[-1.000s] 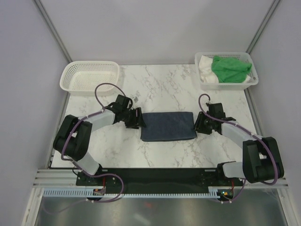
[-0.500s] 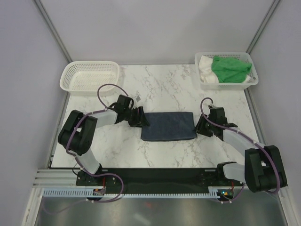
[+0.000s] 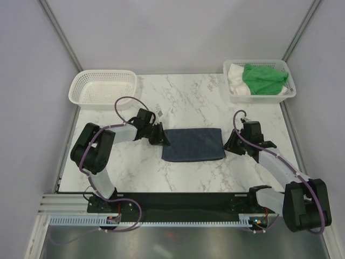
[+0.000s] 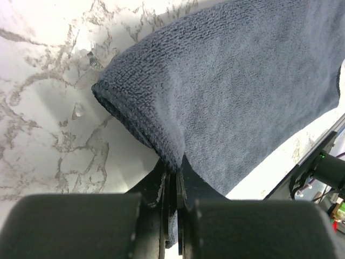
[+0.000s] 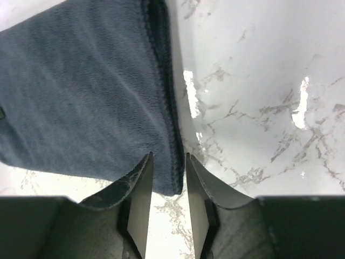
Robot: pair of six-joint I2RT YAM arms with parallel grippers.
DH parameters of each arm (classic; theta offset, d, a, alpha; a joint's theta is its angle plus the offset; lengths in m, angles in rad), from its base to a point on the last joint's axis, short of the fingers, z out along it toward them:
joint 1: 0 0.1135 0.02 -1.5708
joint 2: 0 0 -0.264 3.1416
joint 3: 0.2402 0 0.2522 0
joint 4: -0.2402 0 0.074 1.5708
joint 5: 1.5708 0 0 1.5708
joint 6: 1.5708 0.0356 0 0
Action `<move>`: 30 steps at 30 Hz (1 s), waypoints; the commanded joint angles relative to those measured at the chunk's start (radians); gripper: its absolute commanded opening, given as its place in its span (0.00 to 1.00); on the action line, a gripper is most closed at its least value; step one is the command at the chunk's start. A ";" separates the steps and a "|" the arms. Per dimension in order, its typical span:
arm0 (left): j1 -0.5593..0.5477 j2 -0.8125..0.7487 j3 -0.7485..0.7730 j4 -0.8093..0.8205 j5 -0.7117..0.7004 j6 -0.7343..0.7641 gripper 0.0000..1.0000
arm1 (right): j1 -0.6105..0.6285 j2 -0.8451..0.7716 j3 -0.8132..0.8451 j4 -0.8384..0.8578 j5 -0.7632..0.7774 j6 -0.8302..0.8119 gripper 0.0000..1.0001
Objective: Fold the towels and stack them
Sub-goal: Neatly place the folded towel into the bin
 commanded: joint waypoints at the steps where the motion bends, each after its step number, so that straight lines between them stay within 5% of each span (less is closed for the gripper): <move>1: -0.007 0.038 0.033 -0.112 -0.072 0.038 0.02 | -0.001 -0.027 0.059 -0.015 -0.080 0.000 0.37; 7: -0.007 0.054 0.087 -0.193 -0.081 0.078 0.02 | -0.001 0.015 0.021 0.040 -0.275 0.046 0.36; 18: -0.005 0.064 0.170 -0.291 -0.103 0.117 0.02 | -0.002 -0.021 -0.052 0.029 -0.102 0.046 0.18; 24: -0.002 0.067 0.245 -0.371 -0.129 0.165 0.02 | -0.004 -0.082 0.051 -0.072 -0.088 0.060 0.36; 30: -0.001 0.085 0.372 -0.456 -0.181 0.209 0.02 | -0.002 -0.211 0.182 -0.139 -0.080 0.089 0.41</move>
